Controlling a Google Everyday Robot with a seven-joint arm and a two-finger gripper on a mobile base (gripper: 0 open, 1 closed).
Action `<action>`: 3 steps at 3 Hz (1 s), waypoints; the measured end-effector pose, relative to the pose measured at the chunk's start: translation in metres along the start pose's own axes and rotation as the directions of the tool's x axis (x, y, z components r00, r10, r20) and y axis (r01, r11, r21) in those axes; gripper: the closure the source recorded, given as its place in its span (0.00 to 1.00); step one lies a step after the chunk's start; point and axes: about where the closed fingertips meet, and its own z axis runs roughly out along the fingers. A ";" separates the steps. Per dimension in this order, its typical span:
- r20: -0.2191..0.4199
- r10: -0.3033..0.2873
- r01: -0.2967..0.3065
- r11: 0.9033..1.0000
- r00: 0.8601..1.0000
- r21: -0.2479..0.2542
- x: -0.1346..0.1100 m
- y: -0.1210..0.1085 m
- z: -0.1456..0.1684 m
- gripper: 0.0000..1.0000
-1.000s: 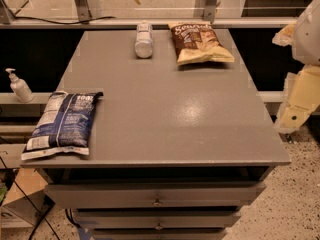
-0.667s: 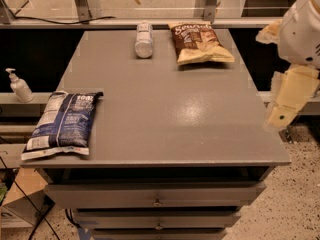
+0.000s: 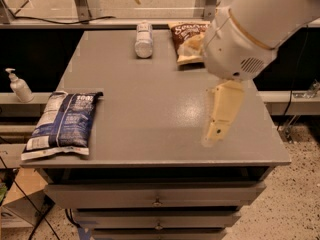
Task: Pick blue chip bag
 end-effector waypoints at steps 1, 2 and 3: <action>0.014 -0.008 0.008 1.000 1.000 0.002 -0.006 0.002 -0.002 0.00; 0.015 -0.008 0.008 1.000 1.000 -0.007 -0.008 0.000 0.002 0.00; 0.042 -0.094 0.096 0.995 0.995 -0.039 -0.037 -0.005 0.026 0.00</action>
Offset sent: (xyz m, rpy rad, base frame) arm 0.0038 0.0141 -0.0098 0.0142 0.0364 0.0235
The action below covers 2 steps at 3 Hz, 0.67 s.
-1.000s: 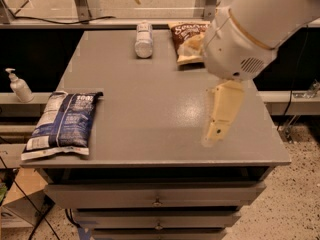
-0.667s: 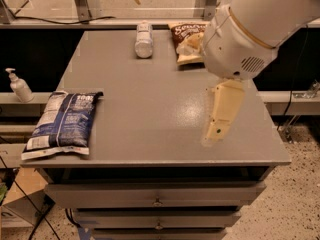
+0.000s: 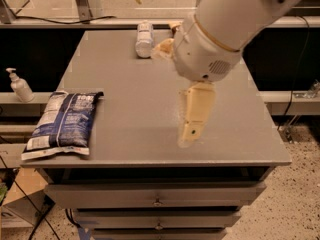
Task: Pick blue chip bag
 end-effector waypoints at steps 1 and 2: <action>0.060 -0.081 0.084 0.996 0.995 -0.044 -0.032 -0.007 0.032 0.00; 0.134 -0.155 0.169 0.981 0.979 -0.099 -0.069 -0.014 0.070 0.00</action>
Offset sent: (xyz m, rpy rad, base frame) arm 0.0021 0.1568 -0.0564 0.1177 0.1074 0.3638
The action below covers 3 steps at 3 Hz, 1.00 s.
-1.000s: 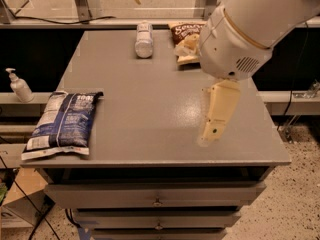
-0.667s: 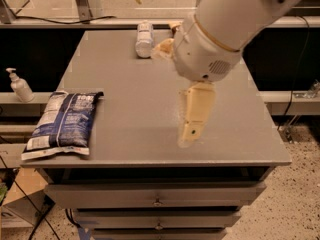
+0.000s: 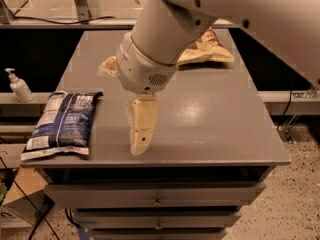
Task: Pick blue chip bag
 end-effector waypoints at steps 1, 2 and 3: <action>0.083 -0.068 0.075 0.994 0.994 -0.076 -0.034 -0.026 0.049 0.00; 0.081 -0.082 0.088 0.994 0.993 -0.065 -0.037 -0.036 0.053 0.00; 0.116 -0.115 0.123 0.990 0.987 -0.063 -0.041 -0.054 0.067 0.00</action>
Offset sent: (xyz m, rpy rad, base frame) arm 0.0043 0.0445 -0.0128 0.0320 0.0348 0.0809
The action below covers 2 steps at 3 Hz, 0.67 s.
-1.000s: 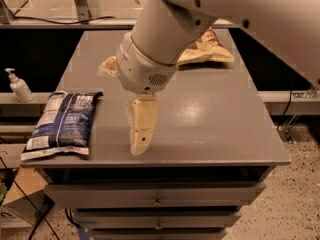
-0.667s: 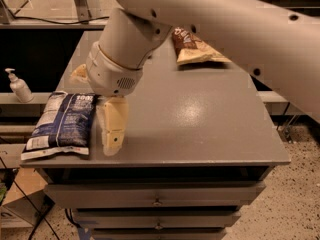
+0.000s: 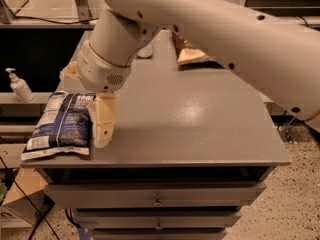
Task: Pick blue chip bag
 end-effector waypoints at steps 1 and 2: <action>0.037 -0.024 0.025 1.000 0.999 -0.014 0.002 -0.016 0.018 0.00; 0.077 -0.044 0.047 0.998 0.996 -0.030 0.005 -0.031 0.039 0.00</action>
Offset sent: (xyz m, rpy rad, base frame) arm 0.0376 0.0544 -0.0477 0.0879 0.0601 0.1067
